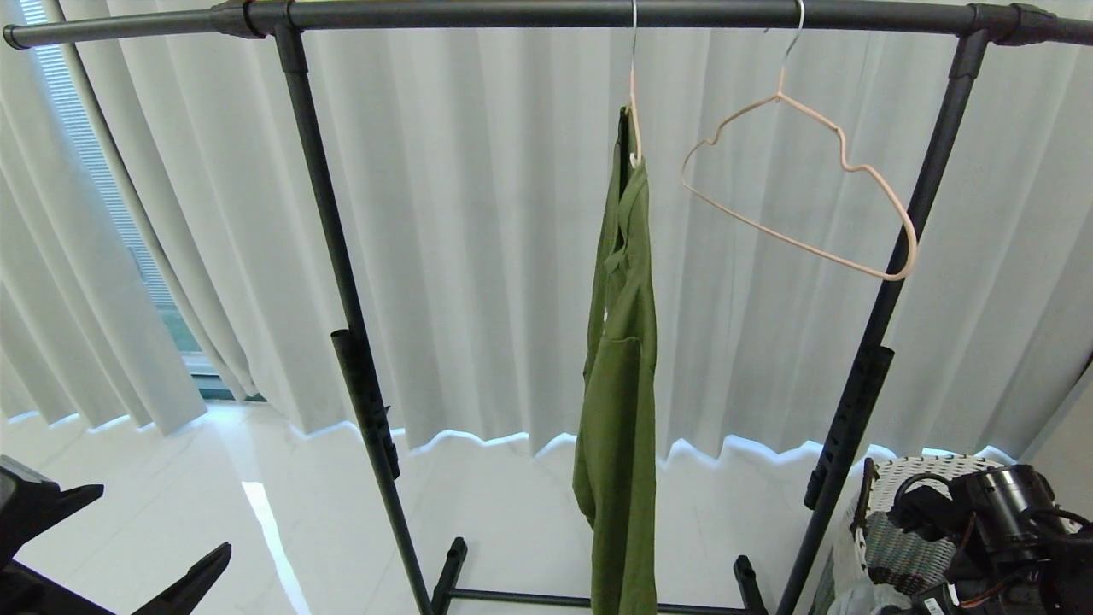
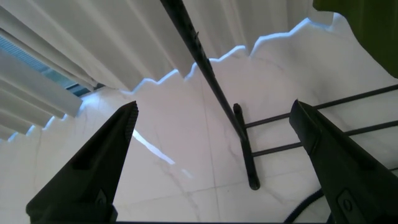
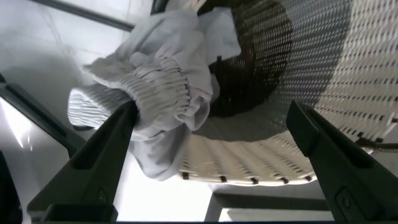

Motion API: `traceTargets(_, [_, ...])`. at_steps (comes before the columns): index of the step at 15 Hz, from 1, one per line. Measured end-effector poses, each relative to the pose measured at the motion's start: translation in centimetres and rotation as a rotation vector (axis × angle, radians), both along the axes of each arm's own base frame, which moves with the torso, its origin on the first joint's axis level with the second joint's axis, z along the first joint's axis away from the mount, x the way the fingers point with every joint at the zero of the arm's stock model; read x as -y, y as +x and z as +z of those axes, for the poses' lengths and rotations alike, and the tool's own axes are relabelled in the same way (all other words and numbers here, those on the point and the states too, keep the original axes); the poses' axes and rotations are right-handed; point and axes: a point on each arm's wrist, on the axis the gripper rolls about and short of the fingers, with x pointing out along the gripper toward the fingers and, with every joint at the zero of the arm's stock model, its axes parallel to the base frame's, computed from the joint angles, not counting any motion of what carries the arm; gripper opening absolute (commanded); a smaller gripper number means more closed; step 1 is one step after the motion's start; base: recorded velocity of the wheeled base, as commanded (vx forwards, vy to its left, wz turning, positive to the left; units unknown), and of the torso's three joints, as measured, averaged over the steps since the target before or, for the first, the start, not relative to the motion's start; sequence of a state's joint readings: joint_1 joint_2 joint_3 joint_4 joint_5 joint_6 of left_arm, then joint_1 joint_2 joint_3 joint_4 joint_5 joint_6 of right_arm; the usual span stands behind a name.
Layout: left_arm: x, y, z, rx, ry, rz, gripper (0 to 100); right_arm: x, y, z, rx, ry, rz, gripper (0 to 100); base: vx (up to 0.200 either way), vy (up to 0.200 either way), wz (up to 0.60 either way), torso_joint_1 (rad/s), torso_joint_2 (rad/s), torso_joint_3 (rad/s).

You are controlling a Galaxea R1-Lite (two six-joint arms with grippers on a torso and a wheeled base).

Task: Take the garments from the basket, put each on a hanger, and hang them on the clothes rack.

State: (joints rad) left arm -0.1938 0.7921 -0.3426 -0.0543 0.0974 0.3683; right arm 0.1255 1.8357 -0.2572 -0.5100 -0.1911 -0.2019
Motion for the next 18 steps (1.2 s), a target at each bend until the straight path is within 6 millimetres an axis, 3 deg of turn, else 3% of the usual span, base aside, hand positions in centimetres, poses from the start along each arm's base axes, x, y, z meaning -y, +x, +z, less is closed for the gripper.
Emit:
traceTargets(6, [0.1, -0.1, -0.3, -0.011, 0.002, -0.015, 100, 0.0, 0.8, -0.8, -0.025, -0.004, -0.006, 100, 0.0, 0.0, 0.0, 0.0, 0.0, 0.0])
traceTargets(7, [0.1, -0.1, -0.3, -0.01, 0.002, -0.015, 100, 0.0, 0.8, -0.9, -0.03, -0.005, -0.006, 0, 0.0, 0.0, 0.0, 0.0, 0.0, 0.0])
traceTargets(14, [0.1, -0.2, -0.3, -0.006, 0.001, -0.015, 100, -0.2, 0.6, -0.7, -0.016, 0.003, -0.033, 0, 0.0, 0.0, 0.0, 0.0, 0.0, 0.0])
traceTargets(18, [0.1, -0.2, -0.2, -0.003, 0.002, -0.017, 100, -0.6, 0.1, 0.7, 0.036, 0.023, -0.045, 0, 0.0, 0.0, 0.0, 0.0, 0.0, 0.0])
